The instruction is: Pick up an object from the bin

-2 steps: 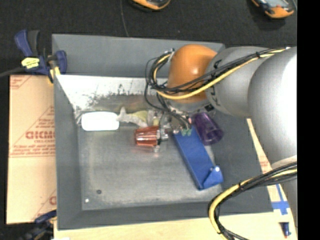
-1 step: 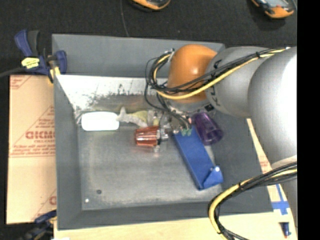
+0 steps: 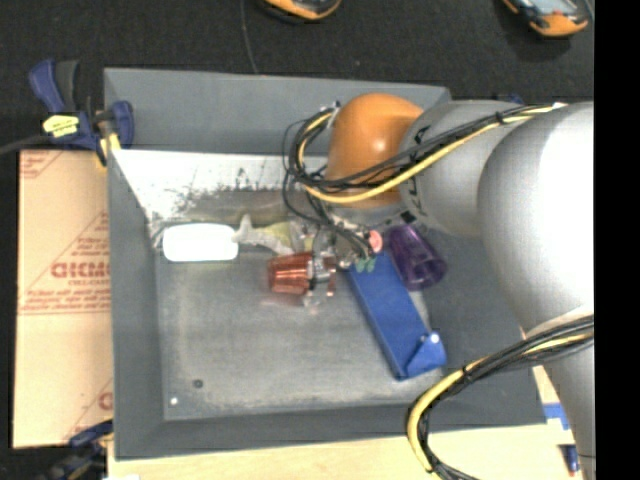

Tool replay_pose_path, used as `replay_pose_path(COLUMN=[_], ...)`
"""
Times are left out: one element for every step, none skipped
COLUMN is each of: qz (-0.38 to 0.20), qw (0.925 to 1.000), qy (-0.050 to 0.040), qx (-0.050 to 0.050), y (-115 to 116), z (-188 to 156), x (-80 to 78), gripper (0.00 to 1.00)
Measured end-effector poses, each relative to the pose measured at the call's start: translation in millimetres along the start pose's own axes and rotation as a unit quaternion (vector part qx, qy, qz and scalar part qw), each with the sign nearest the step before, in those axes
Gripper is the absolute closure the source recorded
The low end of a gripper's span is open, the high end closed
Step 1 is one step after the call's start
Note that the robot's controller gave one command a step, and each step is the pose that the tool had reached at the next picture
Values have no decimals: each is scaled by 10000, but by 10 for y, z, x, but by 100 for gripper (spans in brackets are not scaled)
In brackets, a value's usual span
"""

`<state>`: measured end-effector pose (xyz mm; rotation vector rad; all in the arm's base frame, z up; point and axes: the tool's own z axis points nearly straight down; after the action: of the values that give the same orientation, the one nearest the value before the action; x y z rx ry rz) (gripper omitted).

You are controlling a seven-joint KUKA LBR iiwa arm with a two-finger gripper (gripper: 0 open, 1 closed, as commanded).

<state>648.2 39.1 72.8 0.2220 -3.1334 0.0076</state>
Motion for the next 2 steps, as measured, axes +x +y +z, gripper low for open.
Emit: replay_pose_path(qz=[-16, 153], qw=[10000, 9999], qy=[26, 35], qx=[2, -12], y=[19, -36], z=[-123, -71], x=[20, 9], gripper=[100, 100])
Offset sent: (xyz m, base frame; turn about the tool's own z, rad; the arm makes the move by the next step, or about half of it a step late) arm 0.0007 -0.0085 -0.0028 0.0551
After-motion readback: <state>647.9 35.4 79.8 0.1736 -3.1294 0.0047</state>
